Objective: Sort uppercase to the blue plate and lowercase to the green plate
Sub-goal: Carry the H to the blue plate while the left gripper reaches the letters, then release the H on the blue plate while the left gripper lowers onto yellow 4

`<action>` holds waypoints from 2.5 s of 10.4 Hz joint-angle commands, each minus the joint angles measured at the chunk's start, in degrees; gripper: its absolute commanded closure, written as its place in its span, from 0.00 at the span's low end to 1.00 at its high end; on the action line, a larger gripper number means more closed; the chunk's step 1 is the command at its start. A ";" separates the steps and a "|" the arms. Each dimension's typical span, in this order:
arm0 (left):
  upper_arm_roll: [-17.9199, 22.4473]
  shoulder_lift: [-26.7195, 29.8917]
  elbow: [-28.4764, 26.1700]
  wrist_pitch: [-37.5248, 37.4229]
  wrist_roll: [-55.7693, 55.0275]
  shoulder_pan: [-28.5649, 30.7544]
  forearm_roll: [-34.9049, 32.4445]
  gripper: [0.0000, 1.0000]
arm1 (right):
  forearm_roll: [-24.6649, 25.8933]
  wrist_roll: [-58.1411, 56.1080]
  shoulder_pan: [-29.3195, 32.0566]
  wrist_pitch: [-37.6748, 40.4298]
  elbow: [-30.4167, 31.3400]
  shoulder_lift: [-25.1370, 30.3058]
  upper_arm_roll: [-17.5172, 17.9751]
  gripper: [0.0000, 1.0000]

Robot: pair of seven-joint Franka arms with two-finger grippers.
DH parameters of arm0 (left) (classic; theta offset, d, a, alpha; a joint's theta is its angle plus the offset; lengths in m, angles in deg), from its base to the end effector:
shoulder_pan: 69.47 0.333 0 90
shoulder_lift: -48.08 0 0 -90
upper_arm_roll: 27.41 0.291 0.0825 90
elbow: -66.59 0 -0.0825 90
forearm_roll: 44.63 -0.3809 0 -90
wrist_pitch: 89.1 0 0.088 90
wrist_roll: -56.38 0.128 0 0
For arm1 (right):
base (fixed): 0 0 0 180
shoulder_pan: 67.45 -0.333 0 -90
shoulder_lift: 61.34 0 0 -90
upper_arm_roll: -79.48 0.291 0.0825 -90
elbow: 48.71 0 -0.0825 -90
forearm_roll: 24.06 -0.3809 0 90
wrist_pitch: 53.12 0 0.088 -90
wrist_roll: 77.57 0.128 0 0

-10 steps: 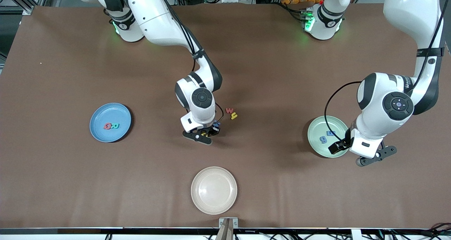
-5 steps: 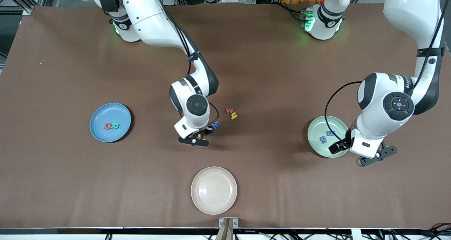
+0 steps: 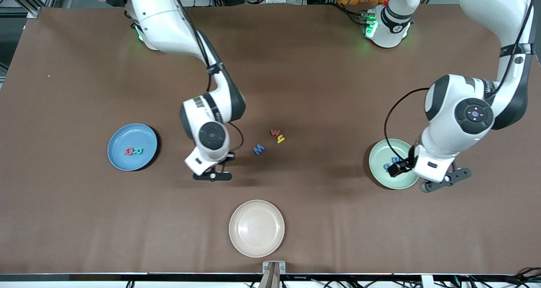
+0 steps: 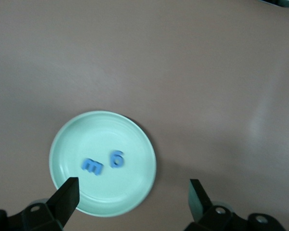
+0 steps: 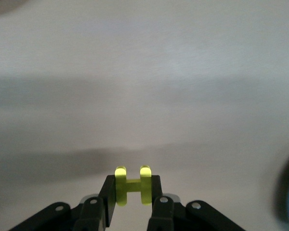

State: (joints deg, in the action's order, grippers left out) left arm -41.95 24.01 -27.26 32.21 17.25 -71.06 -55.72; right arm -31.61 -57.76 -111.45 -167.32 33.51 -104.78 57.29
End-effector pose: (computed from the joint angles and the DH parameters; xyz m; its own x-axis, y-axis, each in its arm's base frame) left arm 0.6461 -0.1581 0.3447 0.9409 0.3237 0.1001 0.3261 -0.9453 -0.0084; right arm 0.6158 0.2979 0.2175 0.9956 0.0413 -0.0844 0.0569 -0.9798 0.1915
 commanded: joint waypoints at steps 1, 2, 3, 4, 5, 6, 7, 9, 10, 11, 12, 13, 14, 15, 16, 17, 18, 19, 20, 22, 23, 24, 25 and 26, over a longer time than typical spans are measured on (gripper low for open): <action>-1.28 -1.14 -0.29 -0.55 -6.81 -2.96 -1.30 0.00 | 0.87 -10.01 0.50 -2.07 13.70 11.32 -2.58 0.93; -1.28 -2.02 -0.11 -0.55 -9.79 -5.07 -1.04 0.00 | 0.87 -14.14 0.58 -4.78 19.50 15.36 -3.99 0.93; -1.28 -2.73 0.50 -0.55 -13.39 -6.65 -0.86 0.00 | 0.87 -17.14 0.58 -8.29 25.56 19.14 -5.13 0.94; -1.28 -3.87 0.50 -0.63 -16.39 -8.93 -0.95 0.00 | 0.87 -20.30 0.76 -11.46 30.67 22.32 -6.27 0.94; -1.28 -5.18 0.59 -0.55 -17.81 -11.13 -0.95 0.00 | 0.87 -23.99 1.19 -13.14 34.55 24.96 -7.94 0.94; -1.28 -6.42 0.77 -0.37 -19.91 -13.76 -0.95 0.00 | 0.87 -26.98 1.37 -14.90 37.89 27.16 -9.35 0.94; -1.28 -8.43 1.81 -0.28 -23.06 -16.40 -1.04 0.00 | 0.87 -30.32 1.81 -16.83 40.88 29.01 -10.84 0.94; -0.84 -14.48 4.79 -0.02 -29.65 -22.89 -1.21 0.00 | 0.87 -38.05 3.56 -21.57 45.46 30.25 -13.65 0.94; -0.58 -17.30 6.55 0.42 -32.73 -25.63 -1.39 0.00 | 0.78 -41.31 4.79 -23.95 46.79 30.17 -14.19 0.94; 0.03 -19.07 7.18 1.90 -35.29 -28.00 -1.83 0.00 | 0.78 -44.12 6.63 -26.32 47.76 29.73 -14.28 0.94; 0.91 -19.95 7.18 4.61 -37.49 -30.03 -1.92 0.00 | 0.69 -46.85 8.39 -27.91 48.03 29.21 -14.28 0.94; 1.70 -20.66 7.36 6.73 -38.90 -31.53 -1.92 0.00 | 0.52 -48.62 9.71 -29.23 48.12 28.68 -14.20 0.94; 1.88 -21.80 7.88 8.31 -39.61 -32.24 -1.92 0.00 | 0.34 -48.81 10.16 -30.64 48.29 27.89 -14.19 0.94; 1.80 -23.20 9.19 8.94 -39.79 -32.33 -1.92 0.00 | 0.17 -48.81 10.16 -31.96 48.99 27.62 -14.19 0.94; 1.88 -24.43 10.42 8.95 -40.66 -33.12 -1.92 0.00 | 0.08 -48.81 10.25 -33.54 49.96 27.53 -14.19 0.94; 1.88 -24.97 10.78 9.12 -41.11 -33.21 -1.92 0.00 | -0.01 -48.81 10.25 -34.94 50.84 27.45 -14.11 0.94; 1.88 -25.15 10.87 9.12 -41.20 -33.30 -1.92 0.00 | -0.10 -48.81 10.25 -35.13 51.11 27.44 -14.11 0.84; 1.88 -25.24 10.79 9.12 -41.29 -33.30 -1.83 0.00 | -0.10 -48.81 10.16 -35.13 51.11 27.44 -14.11 0.71; 1.88 -25.58 10.70 9.12 -41.46 -33.65 -1.83 0.00 | -0.10 -48.72 10.16 -35.13 51.11 27.44 -14.11 0.61; 1.80 -25.68 10.53 9.12 -41.46 -33.65 -1.83 0.00 | -0.10 -48.55 10.16 -35.05 51.11 27.44 -14.11 0.56; 1.80 -25.59 10.52 9.12 -41.64 -33.65 -1.66 0.00 | -0.19 -48.55 10.16 -35.05 51.02 27.44 -14.11 0.56; 1.80 -25.59 10.44 9.12 -41.99 -33.74 -1.74 0.00 | -0.19 -48.55 10.16 -34.87 51.02 27.44 -14.11 0.56; 1.80 -25.59 10.44 9.12 -41.99 -33.83 -1.65 0.00 | -0.19 -48.46 10.16 -34.78 51.02 27.53 -14.11 0.56; 1.80 -25.59 10.44 9.12 -41.99 -33.91 -1.65 0.00 | -0.19 -48.37 10.16 -34.61 50.93 27.53 -14.11 0.56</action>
State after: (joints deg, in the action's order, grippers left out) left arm -40.61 -1.08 -17.87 41.36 -22.71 -104.12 -55.95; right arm -31.62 -105.82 -101.44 -201.34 83.36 -78.24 43.03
